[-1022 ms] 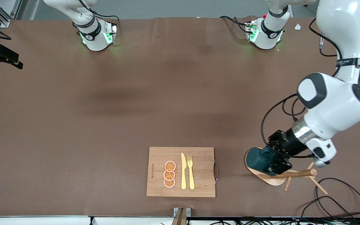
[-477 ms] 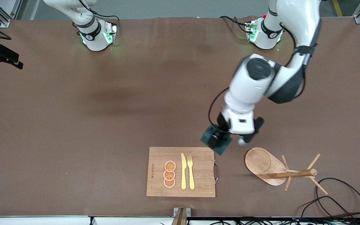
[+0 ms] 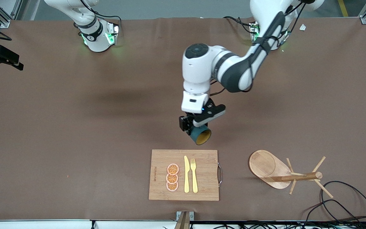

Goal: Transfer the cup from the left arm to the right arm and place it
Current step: 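Carry the mug to the table middle and lower it with the left gripper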

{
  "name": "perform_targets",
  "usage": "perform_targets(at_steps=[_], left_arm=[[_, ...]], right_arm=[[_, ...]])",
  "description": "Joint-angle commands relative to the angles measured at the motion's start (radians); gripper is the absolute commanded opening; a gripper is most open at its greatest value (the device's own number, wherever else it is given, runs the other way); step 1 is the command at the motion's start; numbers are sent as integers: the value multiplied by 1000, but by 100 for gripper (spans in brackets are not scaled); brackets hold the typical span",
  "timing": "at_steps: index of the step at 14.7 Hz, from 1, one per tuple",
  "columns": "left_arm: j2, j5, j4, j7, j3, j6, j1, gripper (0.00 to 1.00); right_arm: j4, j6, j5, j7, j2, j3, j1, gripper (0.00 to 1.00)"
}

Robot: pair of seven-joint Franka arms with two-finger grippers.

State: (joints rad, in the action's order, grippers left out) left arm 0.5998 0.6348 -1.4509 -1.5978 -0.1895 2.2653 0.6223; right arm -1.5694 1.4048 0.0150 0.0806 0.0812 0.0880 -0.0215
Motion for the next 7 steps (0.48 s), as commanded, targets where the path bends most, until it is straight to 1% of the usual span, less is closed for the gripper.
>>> perform_targets(at_steps=[1, 3, 5, 6, 7], left_arm=[[67, 187, 15, -101, 15, -9, 59, 79], [109, 328, 17, -193, 15, -9, 97, 79], [120, 397, 9, -240, 15, -18, 108, 78], [126, 431, 6, -243, 15, -59, 117, 78], [142, 469, 6, -252, 15, -113, 152, 78]], right_arm=[[-27, 5, -3, -2, 25, 2, -6, 100], [-27, 5, -3, -2, 25, 2, -6, 100], [-27, 5, -3, -2, 25, 2, -6, 100], [-27, 5, -3, -2, 25, 2, -6, 100], [-27, 5, -3, -2, 25, 2, -6, 100]])
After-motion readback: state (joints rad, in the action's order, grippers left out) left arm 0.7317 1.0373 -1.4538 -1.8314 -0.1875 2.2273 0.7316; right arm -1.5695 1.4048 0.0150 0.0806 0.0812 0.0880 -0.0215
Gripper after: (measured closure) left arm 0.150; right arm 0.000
